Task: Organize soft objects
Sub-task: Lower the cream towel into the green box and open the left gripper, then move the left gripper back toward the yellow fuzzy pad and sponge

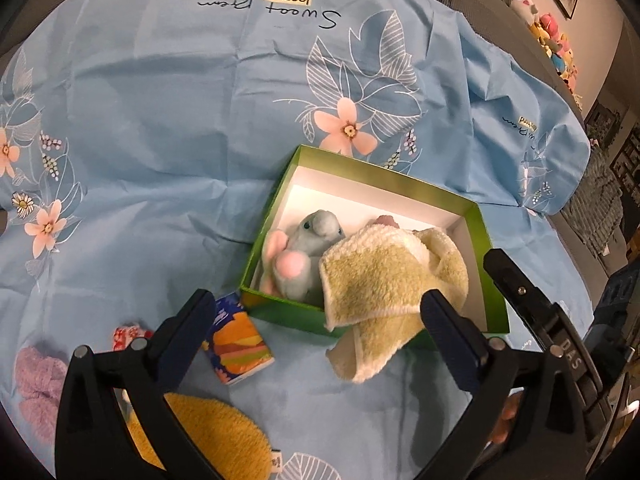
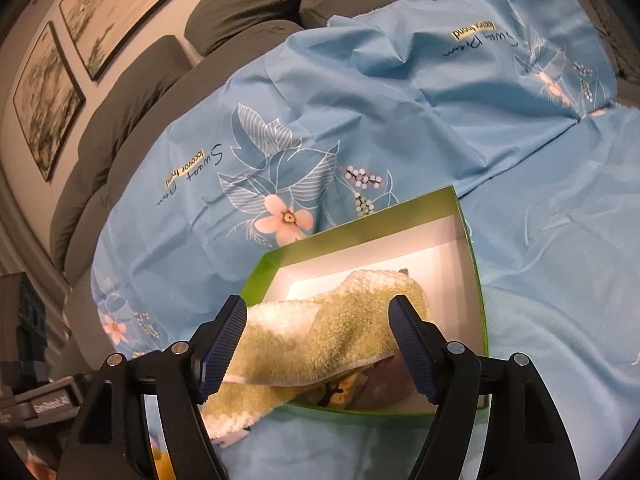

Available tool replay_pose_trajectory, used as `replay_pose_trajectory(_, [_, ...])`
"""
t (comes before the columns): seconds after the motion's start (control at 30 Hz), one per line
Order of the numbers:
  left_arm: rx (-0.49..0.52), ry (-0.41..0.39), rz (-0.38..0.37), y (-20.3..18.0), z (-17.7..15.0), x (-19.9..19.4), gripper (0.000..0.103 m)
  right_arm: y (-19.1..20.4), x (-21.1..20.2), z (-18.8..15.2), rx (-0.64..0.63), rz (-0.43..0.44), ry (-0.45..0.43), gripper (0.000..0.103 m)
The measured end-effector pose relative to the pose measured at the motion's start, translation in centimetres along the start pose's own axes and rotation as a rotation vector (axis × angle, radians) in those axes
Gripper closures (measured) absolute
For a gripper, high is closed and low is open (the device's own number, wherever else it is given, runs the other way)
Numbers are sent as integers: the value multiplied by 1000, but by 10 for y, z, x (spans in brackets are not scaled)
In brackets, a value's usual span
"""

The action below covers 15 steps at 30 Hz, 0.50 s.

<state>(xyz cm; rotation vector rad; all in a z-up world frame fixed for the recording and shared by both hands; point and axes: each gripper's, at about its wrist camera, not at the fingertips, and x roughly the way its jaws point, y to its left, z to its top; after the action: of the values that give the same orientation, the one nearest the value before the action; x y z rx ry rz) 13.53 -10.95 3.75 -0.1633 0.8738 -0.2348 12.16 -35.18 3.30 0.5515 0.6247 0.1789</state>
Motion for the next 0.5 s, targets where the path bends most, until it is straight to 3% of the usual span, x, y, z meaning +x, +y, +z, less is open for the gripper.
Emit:
replay_pose_trajectory(0.23, [-37, -38, 7, 27, -12, -36, 1, 4, -15, -3, -26, -7, -37, 28])
replay_pose_trajectory(0.5, [-84, -70, 50, 62, -37, -79, 1, 27, -24, -17, -107, 34, -20, 28])
